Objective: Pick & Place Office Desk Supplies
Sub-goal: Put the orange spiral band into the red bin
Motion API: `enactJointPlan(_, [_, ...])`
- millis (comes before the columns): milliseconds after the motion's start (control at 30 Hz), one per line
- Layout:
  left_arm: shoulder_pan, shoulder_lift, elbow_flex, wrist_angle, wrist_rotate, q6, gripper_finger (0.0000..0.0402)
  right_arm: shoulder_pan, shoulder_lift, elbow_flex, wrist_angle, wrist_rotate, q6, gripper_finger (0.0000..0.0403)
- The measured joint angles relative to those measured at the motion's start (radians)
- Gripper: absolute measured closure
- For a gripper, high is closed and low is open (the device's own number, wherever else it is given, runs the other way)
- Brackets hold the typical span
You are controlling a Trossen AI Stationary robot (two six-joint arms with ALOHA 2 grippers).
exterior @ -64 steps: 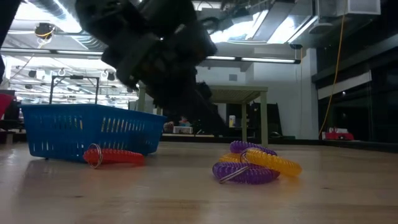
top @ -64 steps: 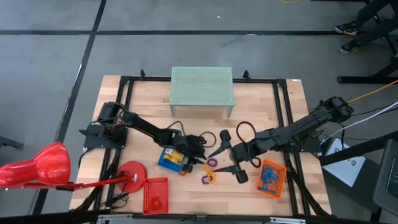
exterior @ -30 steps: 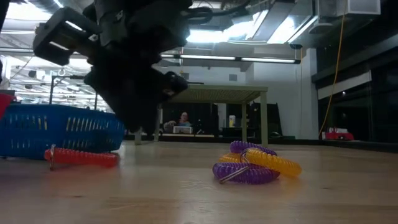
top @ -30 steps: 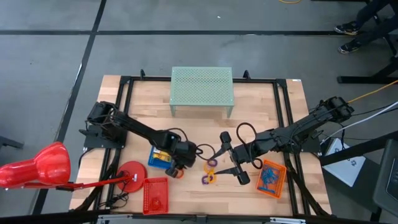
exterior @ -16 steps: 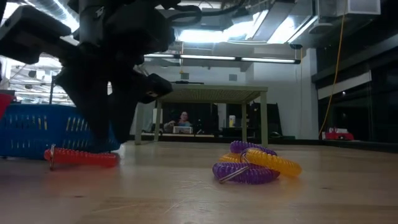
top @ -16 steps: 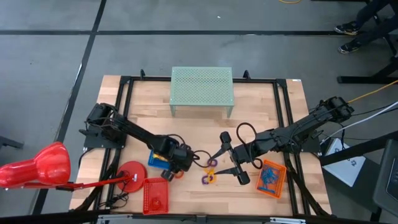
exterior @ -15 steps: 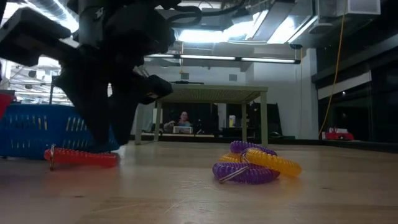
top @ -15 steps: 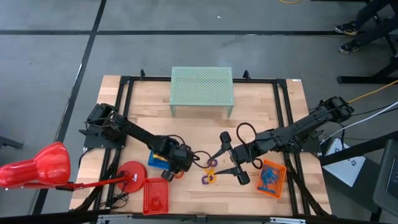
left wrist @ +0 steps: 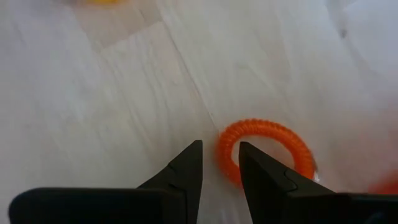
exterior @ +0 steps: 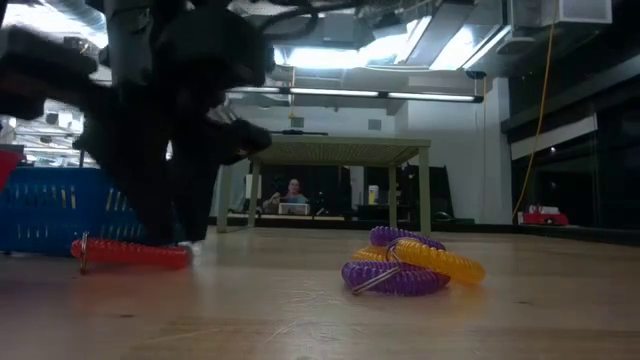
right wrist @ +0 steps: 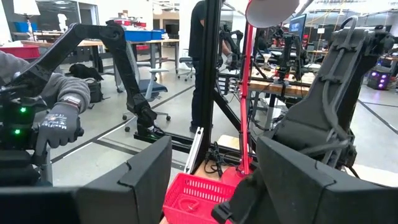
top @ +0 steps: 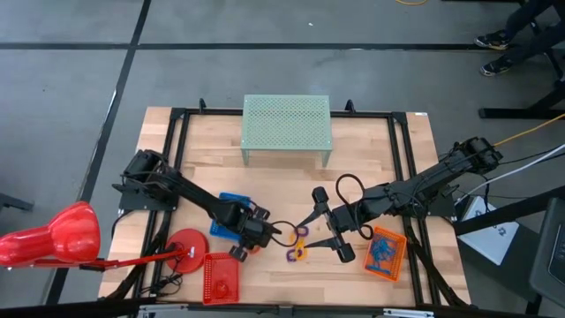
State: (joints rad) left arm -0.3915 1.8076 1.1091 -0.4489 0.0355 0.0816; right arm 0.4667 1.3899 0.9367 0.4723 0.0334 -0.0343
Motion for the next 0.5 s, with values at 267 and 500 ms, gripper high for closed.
enactJointPlan(267, [-0.023,0.071,0.005,-0.013,-0.111,-0.037,0.0299,0.0,0.0,0.0,0.0,0.0,0.001,0.0167])
enactJointPlan(500, [-0.029,0.067,0.03,-0.02,-0.149,0.009,0.0333,0.0,0.0,0.0,0.0,0.0,0.001,0.0167])
